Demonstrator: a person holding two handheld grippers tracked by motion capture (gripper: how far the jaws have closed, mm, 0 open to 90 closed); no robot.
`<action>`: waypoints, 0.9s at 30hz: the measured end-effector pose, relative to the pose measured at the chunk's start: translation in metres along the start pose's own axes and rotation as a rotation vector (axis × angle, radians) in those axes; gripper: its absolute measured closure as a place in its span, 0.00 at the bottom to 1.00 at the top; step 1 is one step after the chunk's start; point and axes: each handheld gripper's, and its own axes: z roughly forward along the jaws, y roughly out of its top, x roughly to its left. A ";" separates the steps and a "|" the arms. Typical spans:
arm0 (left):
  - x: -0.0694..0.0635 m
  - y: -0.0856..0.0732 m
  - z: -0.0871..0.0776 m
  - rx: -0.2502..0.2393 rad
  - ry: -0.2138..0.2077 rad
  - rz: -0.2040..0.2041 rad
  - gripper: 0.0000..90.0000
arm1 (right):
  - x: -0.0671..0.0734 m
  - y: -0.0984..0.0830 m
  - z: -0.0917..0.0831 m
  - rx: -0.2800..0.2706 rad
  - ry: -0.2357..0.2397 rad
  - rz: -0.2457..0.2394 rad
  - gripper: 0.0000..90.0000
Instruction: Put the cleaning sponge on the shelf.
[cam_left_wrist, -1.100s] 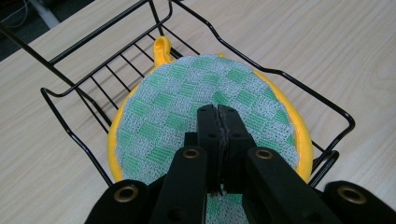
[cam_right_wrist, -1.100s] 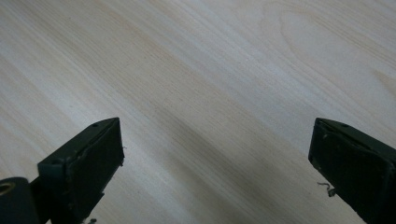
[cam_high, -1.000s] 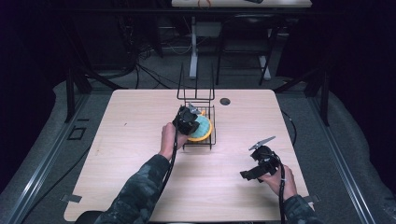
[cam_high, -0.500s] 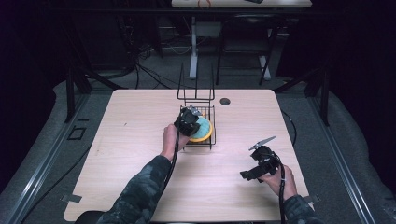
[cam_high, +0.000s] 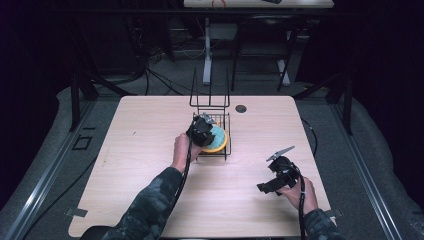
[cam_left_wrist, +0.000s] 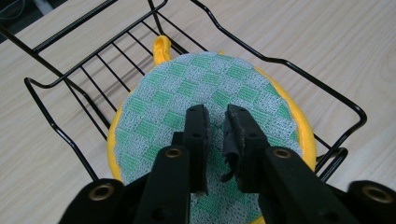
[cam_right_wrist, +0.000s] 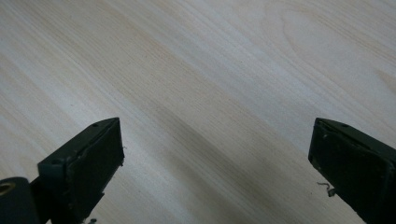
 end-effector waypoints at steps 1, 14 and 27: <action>0.000 0.000 0.000 0.003 0.001 -0.004 0.81 | 0.000 0.000 0.000 0.000 0.001 0.000 0.03; -0.005 -0.003 -0.010 -0.006 -0.036 -0.014 0.56 | 0.000 0.000 0.000 0.001 0.000 0.000 0.03; -0.005 -0.009 -0.037 -0.041 -0.052 -0.047 0.26 | 0.000 0.001 0.001 0.002 0.004 -0.007 0.03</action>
